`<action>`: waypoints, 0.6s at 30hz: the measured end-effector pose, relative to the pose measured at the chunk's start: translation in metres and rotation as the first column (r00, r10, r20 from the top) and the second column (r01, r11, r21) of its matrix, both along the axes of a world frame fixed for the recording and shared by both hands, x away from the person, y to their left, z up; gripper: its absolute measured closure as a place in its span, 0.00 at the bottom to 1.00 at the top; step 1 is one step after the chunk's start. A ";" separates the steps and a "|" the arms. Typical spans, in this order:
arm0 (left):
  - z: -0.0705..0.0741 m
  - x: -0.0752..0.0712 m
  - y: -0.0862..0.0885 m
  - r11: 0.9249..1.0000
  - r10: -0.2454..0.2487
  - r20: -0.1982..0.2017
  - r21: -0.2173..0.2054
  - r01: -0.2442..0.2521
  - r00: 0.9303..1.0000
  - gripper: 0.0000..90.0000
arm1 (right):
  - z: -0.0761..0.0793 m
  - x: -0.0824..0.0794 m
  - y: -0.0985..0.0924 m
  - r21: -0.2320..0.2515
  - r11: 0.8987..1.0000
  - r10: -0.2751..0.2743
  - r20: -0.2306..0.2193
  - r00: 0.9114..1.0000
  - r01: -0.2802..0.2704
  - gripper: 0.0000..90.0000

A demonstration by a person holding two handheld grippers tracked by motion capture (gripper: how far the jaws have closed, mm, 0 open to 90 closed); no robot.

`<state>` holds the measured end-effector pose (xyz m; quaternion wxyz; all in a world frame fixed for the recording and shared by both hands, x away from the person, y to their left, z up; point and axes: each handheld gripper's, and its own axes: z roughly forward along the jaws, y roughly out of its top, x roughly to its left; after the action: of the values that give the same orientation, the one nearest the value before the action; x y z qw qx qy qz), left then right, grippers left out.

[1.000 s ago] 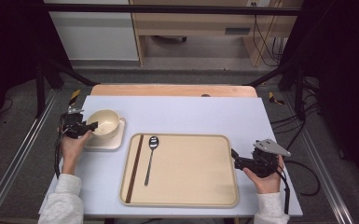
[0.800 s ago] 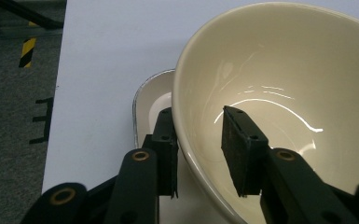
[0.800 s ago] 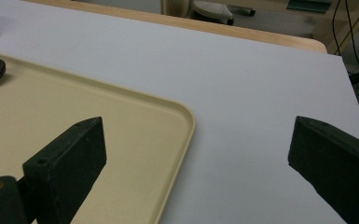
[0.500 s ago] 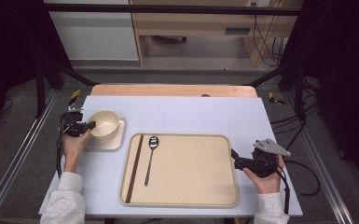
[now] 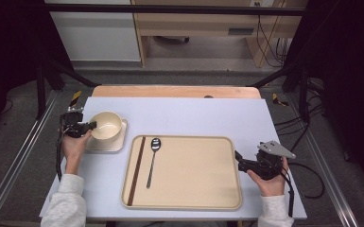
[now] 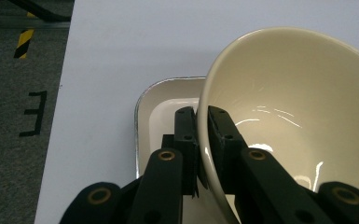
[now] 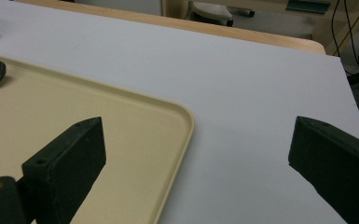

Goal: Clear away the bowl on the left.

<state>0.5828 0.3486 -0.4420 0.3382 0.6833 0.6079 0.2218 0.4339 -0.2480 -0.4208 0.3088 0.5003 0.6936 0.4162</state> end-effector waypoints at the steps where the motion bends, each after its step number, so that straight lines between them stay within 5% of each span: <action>1: 0.000 0.000 0.001 1.000 -0.005 0.010 -0.003 0.005 1.000 0.92 | 0.000 0.000 0.000 0.001 1.000 -0.001 0.002 1.000 0.001 0.05; 18: 0.014 -0.013 -0.004 1.000 -0.008 0.097 -0.009 0.009 0.995 0.91 | 0.001 0.000 -0.001 0.001 1.000 -0.004 0.007 1.000 0.004 0.05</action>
<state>0.5697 0.3450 -0.4280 0.3712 0.6728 0.5889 0.2505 0.4334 -0.2489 -0.4198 0.3120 0.5002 0.6913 0.4177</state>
